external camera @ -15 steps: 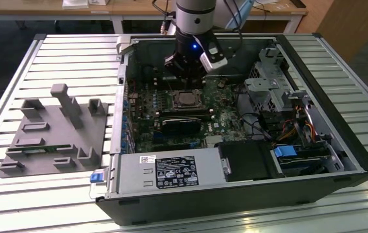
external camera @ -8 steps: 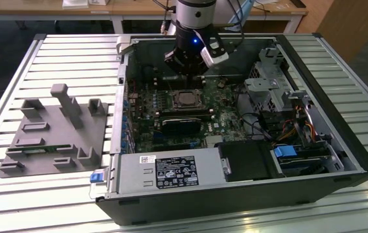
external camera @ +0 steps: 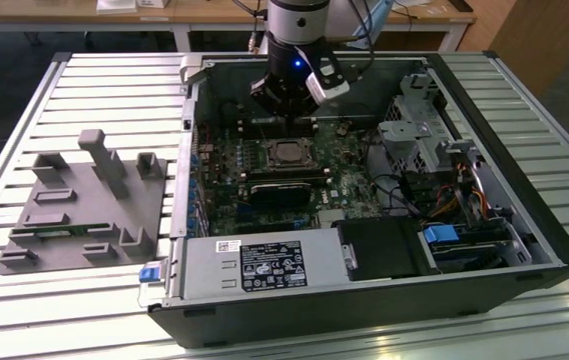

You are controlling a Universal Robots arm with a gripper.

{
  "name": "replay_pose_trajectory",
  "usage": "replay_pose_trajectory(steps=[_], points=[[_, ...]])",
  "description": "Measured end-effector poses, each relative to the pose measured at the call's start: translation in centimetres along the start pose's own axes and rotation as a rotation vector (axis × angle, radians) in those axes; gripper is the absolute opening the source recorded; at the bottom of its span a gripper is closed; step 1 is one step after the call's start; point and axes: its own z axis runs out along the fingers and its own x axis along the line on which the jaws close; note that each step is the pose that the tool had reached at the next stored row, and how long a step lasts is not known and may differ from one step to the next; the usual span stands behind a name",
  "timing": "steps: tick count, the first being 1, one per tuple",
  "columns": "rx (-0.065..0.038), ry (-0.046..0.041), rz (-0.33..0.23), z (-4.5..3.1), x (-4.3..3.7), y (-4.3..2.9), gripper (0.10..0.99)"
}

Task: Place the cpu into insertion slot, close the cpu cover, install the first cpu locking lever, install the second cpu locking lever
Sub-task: 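Install the first cpu locking lever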

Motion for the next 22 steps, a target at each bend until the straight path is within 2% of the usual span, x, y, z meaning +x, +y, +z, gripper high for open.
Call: replay_pose_trajectory(steps=[18,20,22], points=[[-0.002,-0.0147,0.0,0.0,5.2,-0.25,0.106],[-0.007,-0.0145,0.0,0.02,5.72,-0.27,0.106],[-0.024,-0.0139,0.0,0.04,6.12,-0.29,0.106]])
